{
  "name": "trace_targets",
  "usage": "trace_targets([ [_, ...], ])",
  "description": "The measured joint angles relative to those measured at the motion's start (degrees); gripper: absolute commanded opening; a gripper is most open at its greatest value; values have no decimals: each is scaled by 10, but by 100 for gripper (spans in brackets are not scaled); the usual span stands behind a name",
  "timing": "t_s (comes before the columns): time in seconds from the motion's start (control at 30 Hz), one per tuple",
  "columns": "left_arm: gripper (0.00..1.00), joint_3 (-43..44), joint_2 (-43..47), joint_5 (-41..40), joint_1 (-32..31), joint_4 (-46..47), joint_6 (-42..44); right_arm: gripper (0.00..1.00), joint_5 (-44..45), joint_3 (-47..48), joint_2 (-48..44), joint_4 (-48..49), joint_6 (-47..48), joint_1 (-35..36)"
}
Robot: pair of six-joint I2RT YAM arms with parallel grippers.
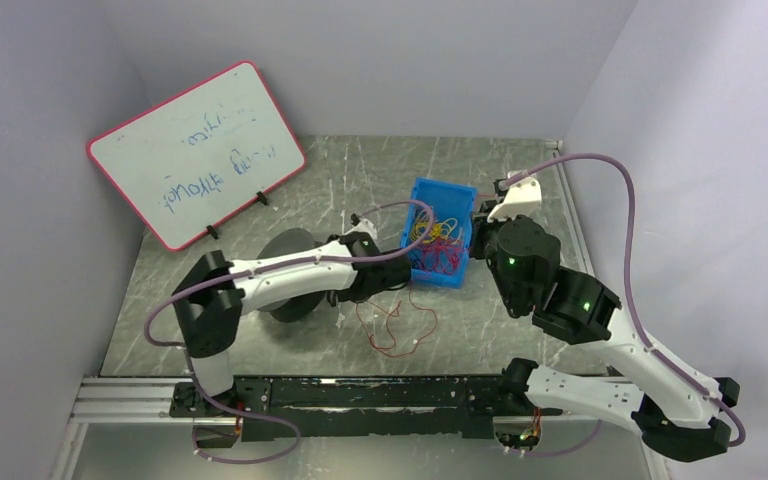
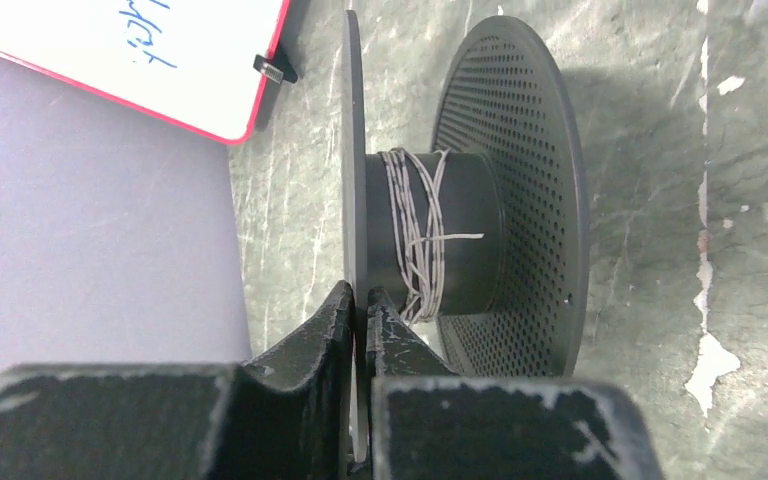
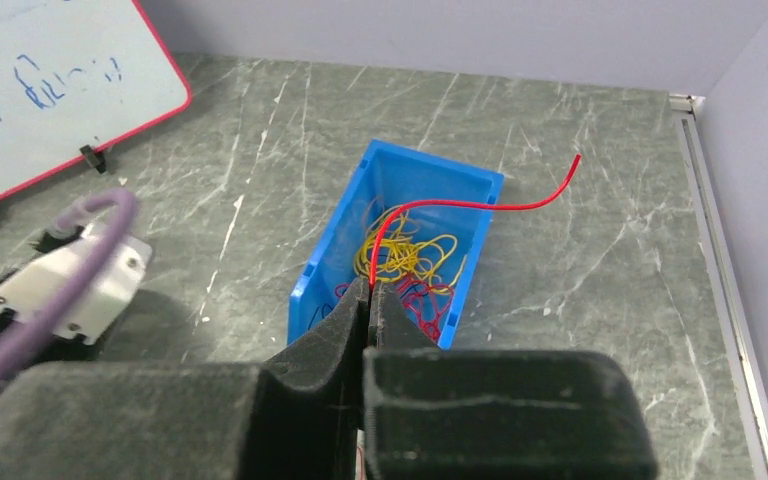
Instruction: Wrap the cables
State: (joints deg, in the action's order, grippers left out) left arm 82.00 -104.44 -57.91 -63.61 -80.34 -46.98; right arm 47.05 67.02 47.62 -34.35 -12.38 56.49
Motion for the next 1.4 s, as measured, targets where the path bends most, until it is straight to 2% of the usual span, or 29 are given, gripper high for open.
trace_targets([
  [0.23,7,9,94,12,0,27,17,0,-7,-1,10,12,10,0],
  [0.43,7,-5,215,73,-1,128,111,0,-35,-9,35,20,17,-2],
  [0.63,7,-53,301,141,3,196,184,0,-116,-16,49,29,27,-19],
  [0.8,7,-106,331,204,10,235,231,0,-256,-23,57,35,39,-70],
  [1.0,7,-169,372,267,34,278,281,0,-495,-42,73,42,53,-176],
  [1.2,7,-204,401,300,69,306,303,0,-700,-63,93,54,53,-203],
  [1.4,7,-232,429,334,97,341,328,0,-844,-68,119,75,47,-216],
])
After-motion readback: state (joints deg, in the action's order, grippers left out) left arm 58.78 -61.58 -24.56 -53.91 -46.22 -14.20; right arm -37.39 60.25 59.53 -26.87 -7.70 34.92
